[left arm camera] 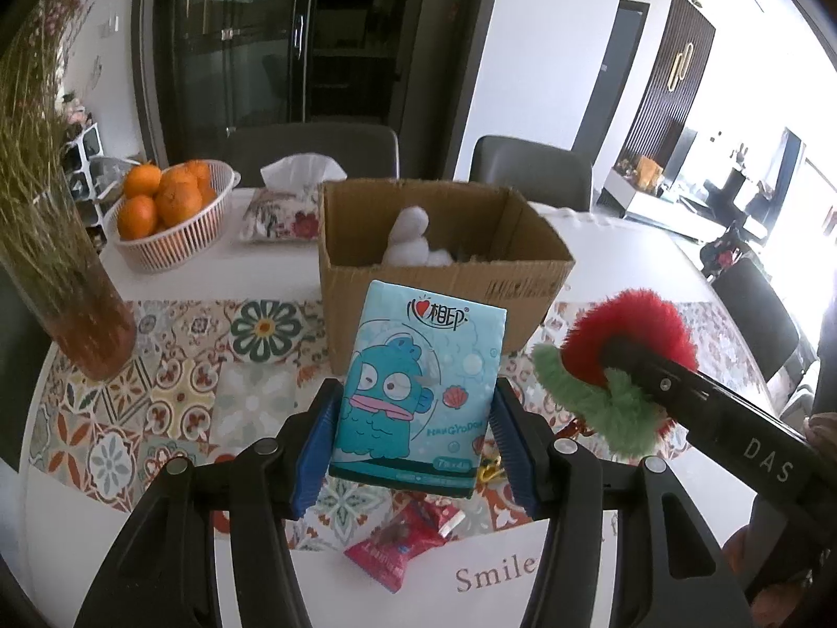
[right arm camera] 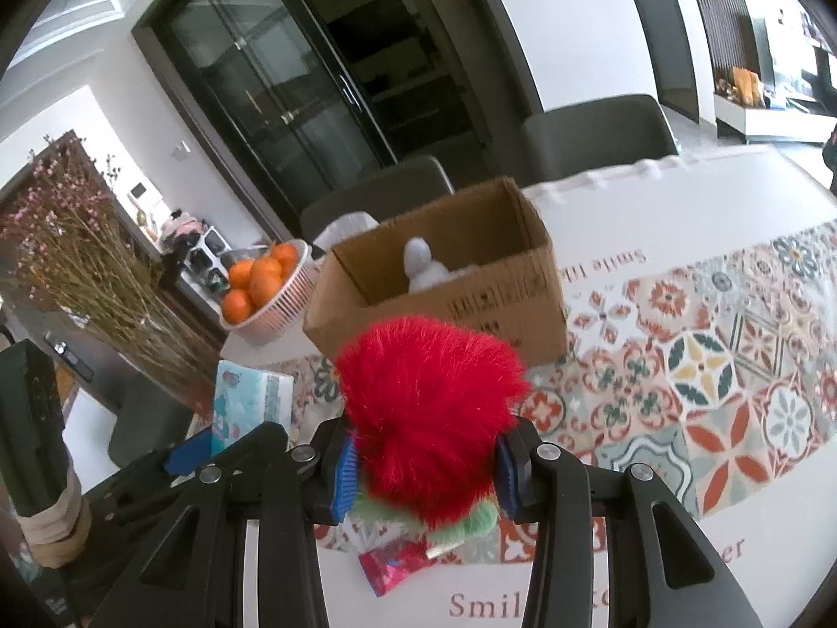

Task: Organize soft objects

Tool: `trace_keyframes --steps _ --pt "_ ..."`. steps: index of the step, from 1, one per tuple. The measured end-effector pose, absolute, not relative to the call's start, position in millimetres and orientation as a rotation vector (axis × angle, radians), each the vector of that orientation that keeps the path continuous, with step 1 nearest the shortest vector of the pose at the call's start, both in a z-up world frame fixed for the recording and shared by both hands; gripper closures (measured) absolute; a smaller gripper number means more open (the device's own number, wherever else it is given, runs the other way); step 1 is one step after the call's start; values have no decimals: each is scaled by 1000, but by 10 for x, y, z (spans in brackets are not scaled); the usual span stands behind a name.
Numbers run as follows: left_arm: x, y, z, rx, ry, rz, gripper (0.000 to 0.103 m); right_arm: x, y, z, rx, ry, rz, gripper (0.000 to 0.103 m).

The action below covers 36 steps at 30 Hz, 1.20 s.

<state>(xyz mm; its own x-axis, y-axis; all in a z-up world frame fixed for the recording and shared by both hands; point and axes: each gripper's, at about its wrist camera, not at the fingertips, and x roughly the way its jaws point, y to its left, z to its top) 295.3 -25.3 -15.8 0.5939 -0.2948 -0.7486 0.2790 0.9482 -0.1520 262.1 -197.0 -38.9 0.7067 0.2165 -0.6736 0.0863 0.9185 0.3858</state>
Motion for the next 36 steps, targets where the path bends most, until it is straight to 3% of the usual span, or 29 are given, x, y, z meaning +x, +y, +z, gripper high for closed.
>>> trace_keyframes --steps 36 --pt "3892 -384 307 24 765 -300 47 3651 -2091 286 273 657 126 61"
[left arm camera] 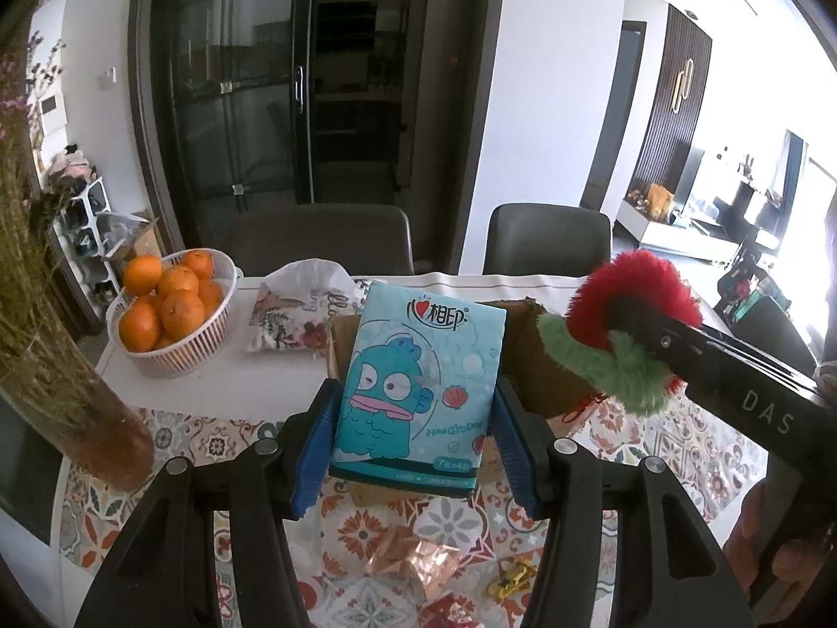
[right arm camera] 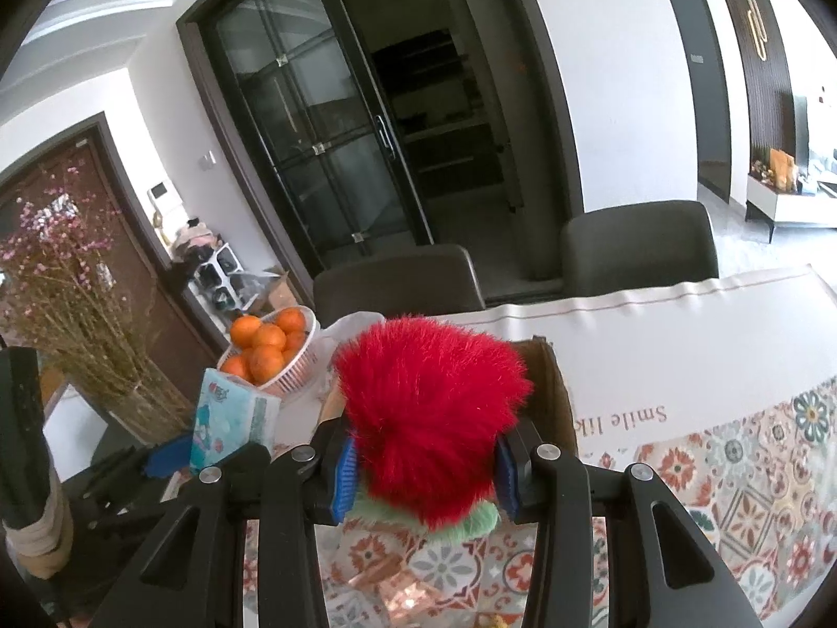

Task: Organize soft objects

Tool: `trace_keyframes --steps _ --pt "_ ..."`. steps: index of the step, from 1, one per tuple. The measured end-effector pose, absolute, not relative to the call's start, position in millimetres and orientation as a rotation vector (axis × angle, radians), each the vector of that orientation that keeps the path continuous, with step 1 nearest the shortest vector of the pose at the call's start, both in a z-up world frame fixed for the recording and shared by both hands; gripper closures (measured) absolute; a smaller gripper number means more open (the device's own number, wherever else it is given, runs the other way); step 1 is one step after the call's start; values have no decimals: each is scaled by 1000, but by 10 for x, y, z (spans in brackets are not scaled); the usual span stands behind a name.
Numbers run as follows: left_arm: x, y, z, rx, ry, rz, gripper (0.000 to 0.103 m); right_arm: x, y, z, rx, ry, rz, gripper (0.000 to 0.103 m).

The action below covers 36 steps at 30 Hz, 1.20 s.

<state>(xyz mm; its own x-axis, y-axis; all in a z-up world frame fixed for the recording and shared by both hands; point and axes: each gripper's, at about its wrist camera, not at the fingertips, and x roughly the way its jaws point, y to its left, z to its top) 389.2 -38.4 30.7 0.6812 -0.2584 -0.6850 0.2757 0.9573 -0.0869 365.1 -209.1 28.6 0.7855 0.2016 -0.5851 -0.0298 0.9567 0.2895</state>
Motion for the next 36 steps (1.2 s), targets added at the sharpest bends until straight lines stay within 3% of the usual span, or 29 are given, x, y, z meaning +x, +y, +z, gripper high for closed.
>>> trace_keyframes --steps 13,31,34,36 --pt "4439 -517 85 72 829 -276 47 4235 -2128 141 210 747 108 61" --pt "4855 -660 -489 122 998 -281 49 4822 -2192 -503 187 989 107 60" --pt "4834 -632 -500 125 998 -274 46 4851 -2188 -573 201 1011 114 55" --pt "4819 -597 -486 121 996 -265 42 4868 -2157 -591 201 1016 130 41"
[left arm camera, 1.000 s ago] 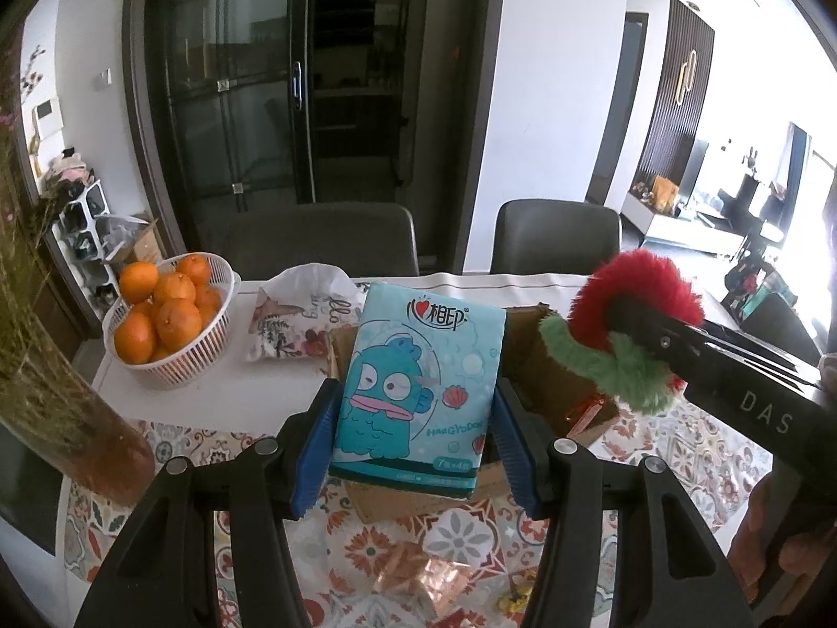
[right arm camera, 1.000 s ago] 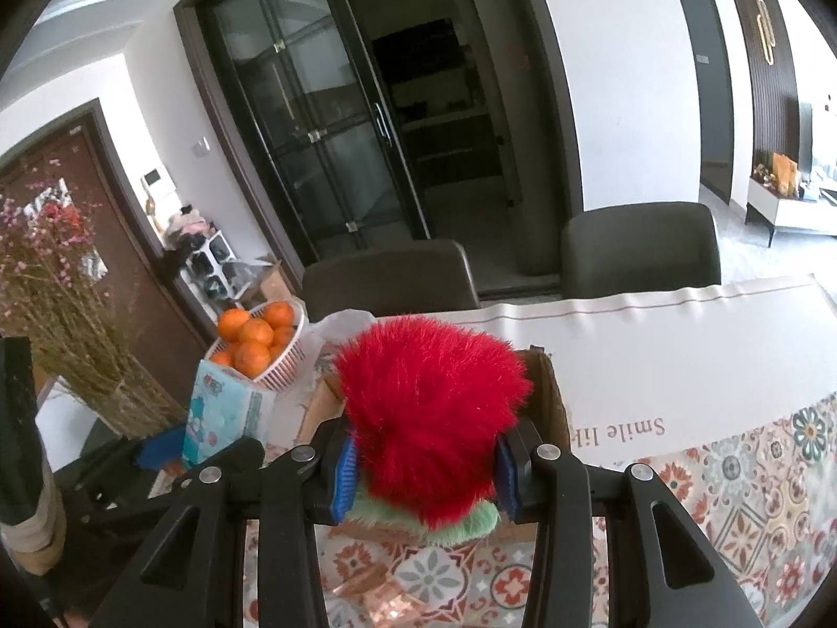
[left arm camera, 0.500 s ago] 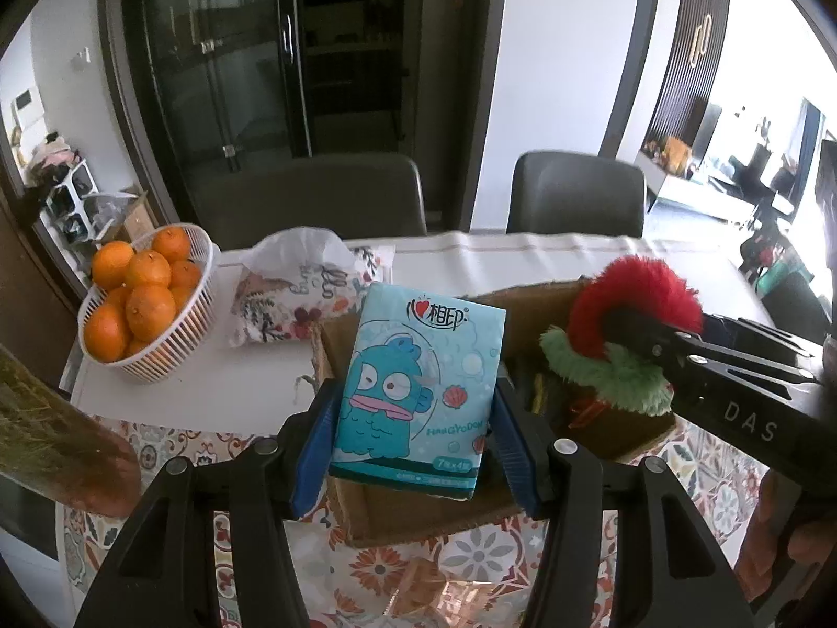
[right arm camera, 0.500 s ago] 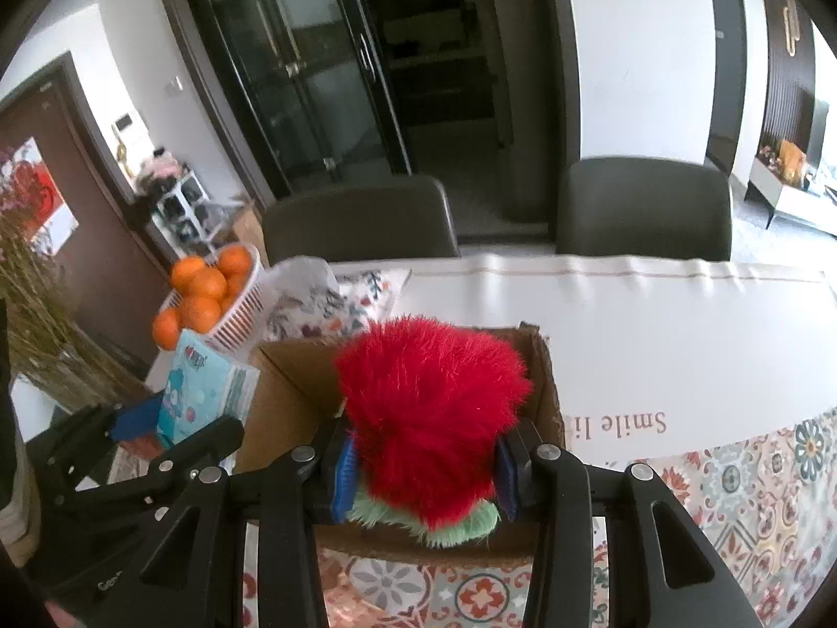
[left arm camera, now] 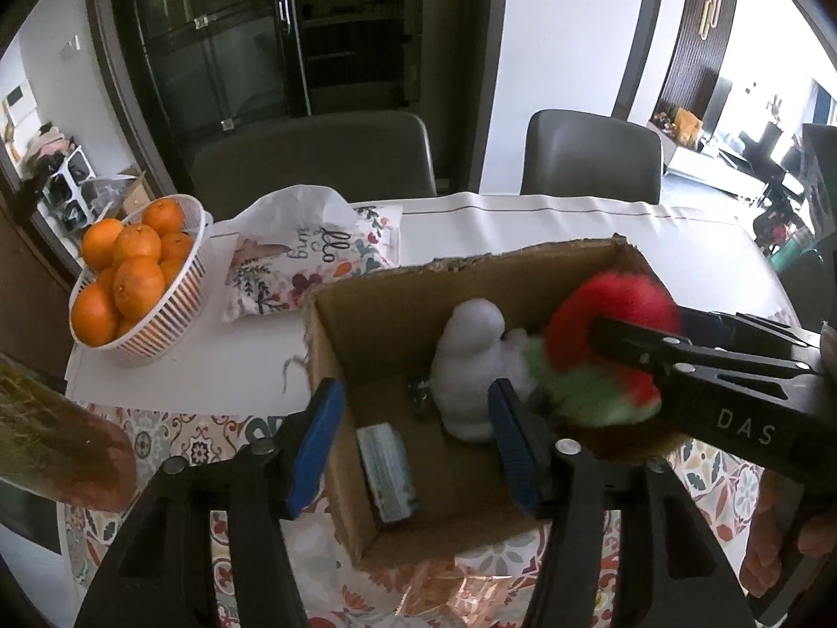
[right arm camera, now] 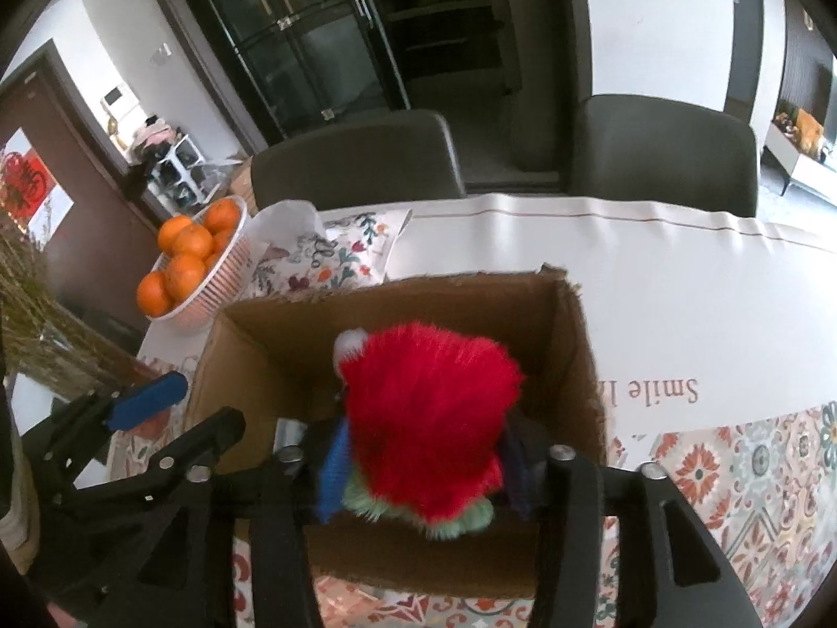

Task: Organize soft objects

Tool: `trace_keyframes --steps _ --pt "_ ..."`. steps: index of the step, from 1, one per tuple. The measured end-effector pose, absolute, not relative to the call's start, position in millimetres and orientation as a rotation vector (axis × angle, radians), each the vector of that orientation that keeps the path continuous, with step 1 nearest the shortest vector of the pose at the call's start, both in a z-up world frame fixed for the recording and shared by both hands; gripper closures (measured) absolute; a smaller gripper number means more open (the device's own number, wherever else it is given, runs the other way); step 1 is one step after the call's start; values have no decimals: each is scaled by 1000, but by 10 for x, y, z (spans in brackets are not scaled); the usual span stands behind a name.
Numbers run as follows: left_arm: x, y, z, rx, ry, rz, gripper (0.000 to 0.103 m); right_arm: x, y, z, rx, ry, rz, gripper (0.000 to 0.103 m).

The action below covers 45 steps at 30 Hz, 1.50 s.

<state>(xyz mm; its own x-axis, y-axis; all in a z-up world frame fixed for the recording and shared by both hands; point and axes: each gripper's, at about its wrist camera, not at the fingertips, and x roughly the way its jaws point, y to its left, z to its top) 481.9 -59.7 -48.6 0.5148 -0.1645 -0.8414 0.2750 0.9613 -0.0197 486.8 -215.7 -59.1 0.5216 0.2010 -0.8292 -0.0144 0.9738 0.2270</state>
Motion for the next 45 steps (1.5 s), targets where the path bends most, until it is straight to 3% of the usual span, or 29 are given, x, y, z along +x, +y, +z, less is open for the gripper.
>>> trace_keyframes --steps 4,22,45 --pt "4750 -531 -451 121 984 -246 35 4889 -2113 -599 204 1026 141 36" --pt "4168 -382 -125 145 881 -202 25 4438 -2055 -242 151 926 70 36" --pt "3287 -361 -55 174 854 -250 21 3439 -1966 -38 172 880 117 35"
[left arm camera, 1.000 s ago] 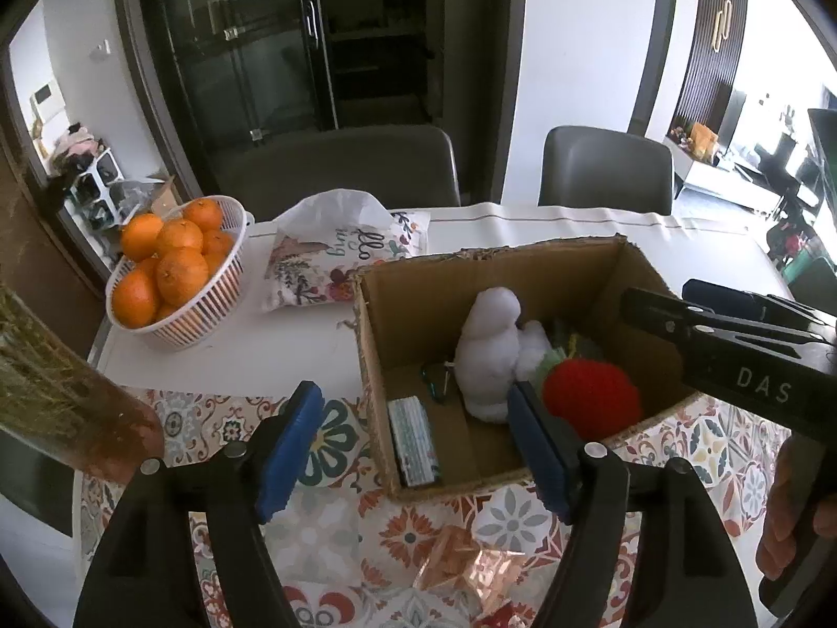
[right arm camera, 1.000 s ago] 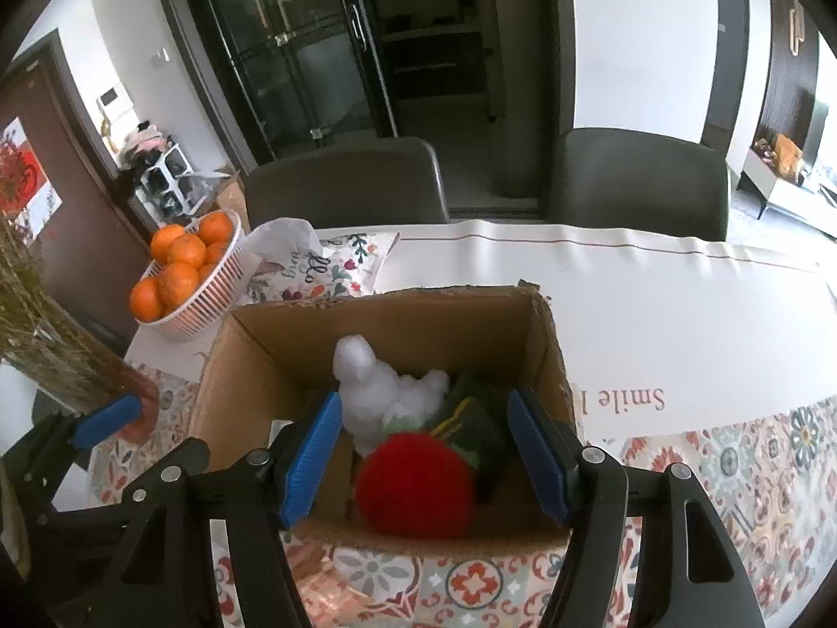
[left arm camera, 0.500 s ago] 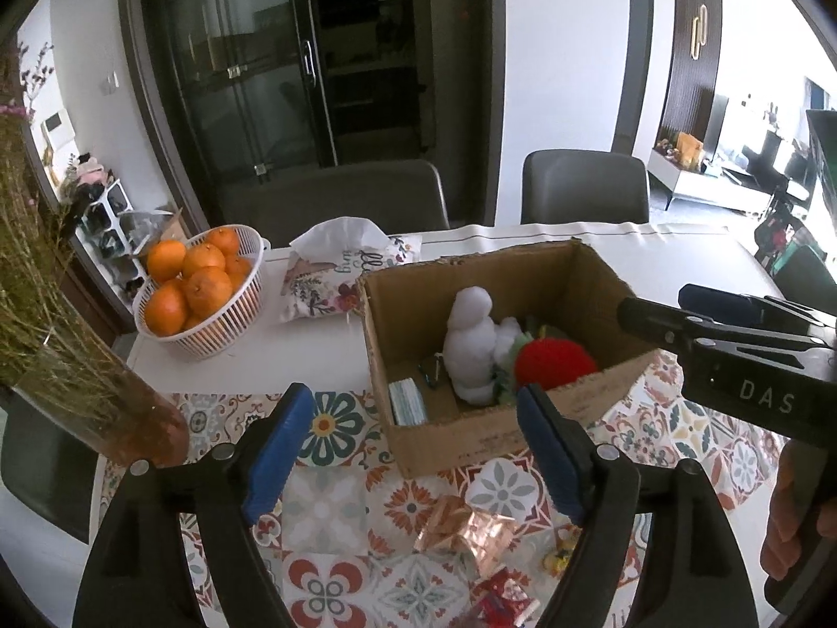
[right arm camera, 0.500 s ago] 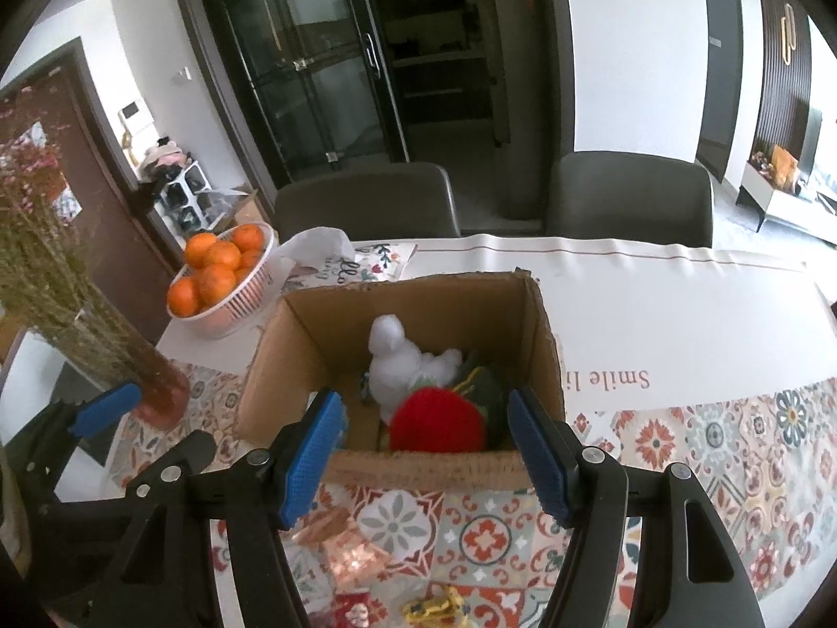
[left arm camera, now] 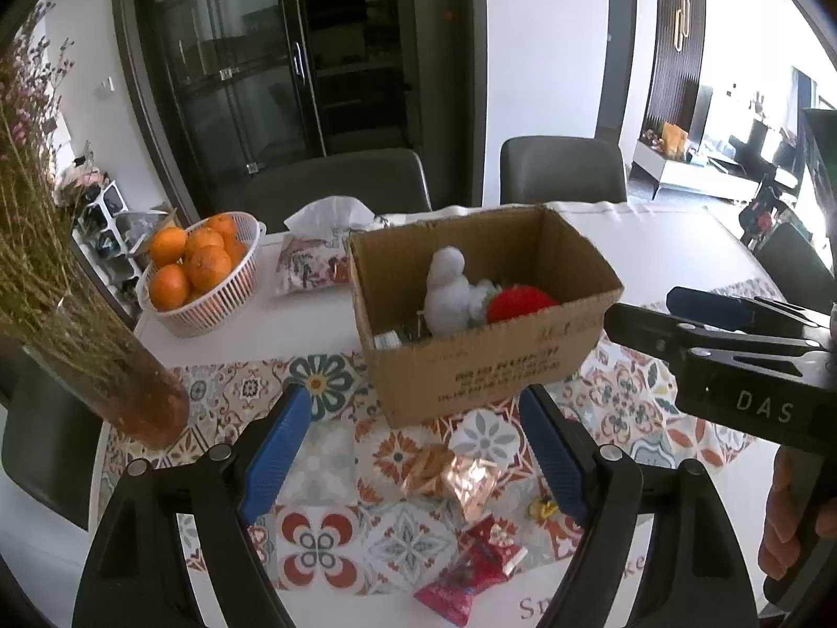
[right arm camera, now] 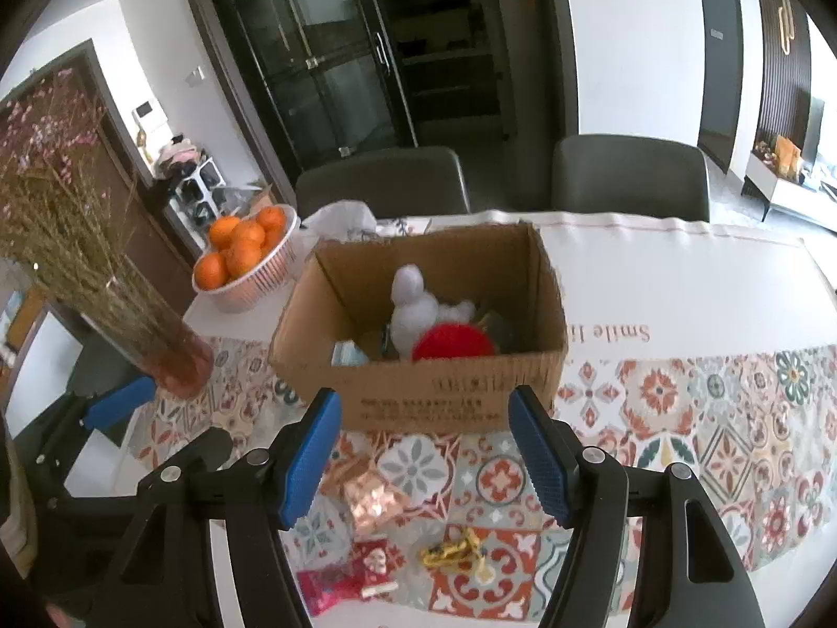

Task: Organize soft objects
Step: 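Withdraw both tools from the box and lower them toward the remaining snacks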

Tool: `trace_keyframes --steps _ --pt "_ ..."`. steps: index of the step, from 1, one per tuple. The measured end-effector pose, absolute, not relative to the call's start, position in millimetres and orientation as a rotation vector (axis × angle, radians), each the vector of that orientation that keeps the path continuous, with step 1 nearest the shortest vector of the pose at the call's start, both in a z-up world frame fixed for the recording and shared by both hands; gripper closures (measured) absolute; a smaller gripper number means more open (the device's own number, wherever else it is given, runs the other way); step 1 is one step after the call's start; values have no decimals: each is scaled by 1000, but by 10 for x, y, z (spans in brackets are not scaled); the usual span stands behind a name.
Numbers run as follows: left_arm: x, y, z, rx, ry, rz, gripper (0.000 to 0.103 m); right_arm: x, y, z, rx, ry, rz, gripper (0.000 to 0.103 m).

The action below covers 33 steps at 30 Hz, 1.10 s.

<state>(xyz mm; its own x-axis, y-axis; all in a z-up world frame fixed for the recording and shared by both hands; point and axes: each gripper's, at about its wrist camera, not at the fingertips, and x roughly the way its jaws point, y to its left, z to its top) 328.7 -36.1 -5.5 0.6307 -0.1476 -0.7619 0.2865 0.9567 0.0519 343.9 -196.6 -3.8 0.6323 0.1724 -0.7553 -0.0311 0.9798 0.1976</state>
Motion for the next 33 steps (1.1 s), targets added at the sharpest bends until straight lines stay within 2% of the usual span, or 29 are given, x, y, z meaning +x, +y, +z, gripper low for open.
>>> trace_keyframes --steps 33 --pt "2734 -285 -954 221 1100 -295 21 2912 -1850 -958 170 1094 133 35"
